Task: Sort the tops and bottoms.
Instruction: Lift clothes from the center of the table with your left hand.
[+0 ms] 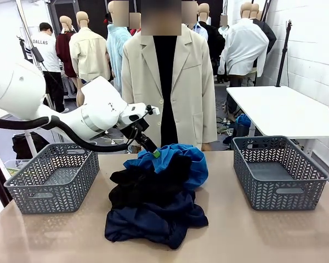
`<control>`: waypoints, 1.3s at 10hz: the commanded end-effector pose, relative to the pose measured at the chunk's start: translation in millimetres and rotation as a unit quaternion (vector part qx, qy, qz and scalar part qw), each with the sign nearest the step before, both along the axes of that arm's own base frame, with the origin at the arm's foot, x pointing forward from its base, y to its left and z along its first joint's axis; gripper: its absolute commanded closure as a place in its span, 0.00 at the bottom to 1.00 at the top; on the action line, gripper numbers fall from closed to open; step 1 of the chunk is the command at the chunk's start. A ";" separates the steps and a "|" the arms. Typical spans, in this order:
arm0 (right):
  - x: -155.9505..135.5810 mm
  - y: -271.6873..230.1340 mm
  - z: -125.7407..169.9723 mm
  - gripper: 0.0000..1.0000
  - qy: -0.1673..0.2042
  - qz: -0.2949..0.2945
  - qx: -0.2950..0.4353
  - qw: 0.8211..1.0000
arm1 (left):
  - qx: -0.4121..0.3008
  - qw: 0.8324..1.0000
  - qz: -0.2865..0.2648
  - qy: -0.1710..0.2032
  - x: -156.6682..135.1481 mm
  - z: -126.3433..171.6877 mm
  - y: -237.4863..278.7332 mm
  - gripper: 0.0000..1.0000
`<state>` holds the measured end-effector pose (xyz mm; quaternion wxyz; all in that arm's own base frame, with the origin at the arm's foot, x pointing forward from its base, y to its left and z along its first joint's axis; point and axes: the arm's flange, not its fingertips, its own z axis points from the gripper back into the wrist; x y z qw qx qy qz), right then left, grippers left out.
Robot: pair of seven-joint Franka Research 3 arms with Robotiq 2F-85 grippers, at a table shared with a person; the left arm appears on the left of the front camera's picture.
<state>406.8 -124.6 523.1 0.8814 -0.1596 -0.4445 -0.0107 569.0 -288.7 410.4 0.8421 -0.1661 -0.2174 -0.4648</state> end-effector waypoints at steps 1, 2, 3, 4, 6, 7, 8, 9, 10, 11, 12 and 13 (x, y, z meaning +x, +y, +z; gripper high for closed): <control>1.3 1.4 1.3 0.00 0.003 0.003 -0.004 1.000 | -0.007 1.000 -0.010 0.011 -6.6 8.9 5.4 0.68; 1.3 1.4 1.3 0.00 0.003 0.003 -0.004 1.000 | -0.005 1.000 -0.009 0.012 -6.8 9.4 7.3 0.88; 1.3 1.4 1.3 0.00 0.003 0.003 -0.004 1.000 | -0.006 1.000 -0.009 0.016 -7.6 9.0 8.1 1.00; 1.3 1.4 1.3 0.00 0.003 0.003 -0.004 1.000 | -0.009 1.000 -0.008 0.019 -7.9 9.9 9.5 1.00; 1.3 1.4 1.3 0.00 0.003 0.003 -0.004 1.000 | -0.011 1.000 -0.007 0.026 -9.5 9.0 10.2 1.00; 1.3 1.4 1.3 0.00 0.003 0.003 -0.004 1.000 | -0.013 0.999 -0.009 0.034 -9.8 7.9 10.3 1.00; 1.3 1.4 1.3 0.00 0.003 0.003 -0.004 1.000 | -0.015 0.999 -0.009 0.038 -10.8 7.6 9.7 1.00; 1.3 1.4 1.3 0.00 0.003 0.003 -0.004 1.000 | -0.017 0.999 -0.010 0.041 -11.1 8.6 9.6 1.00; 1.3 1.4 1.3 0.00 0.003 0.003 -0.004 1.000 | -0.020 0.999 -0.010 0.045 -11.7 11.7 9.0 1.00; 1.3 1.4 1.3 0.00 0.003 0.003 -0.004 1.000 | -0.017 0.999 -0.009 0.046 -13.9 16.9 7.9 1.00; 1.3 1.4 1.3 0.00 0.003 0.003 -0.004 1.000 | -0.012 0.999 -0.011 0.041 -18.1 29.2 6.5 1.00; 1.3 1.4 1.3 0.00 0.003 0.003 -0.004 1.000 | -0.016 1.000 -0.014 0.022 -23.4 50.8 6.2 1.00</control>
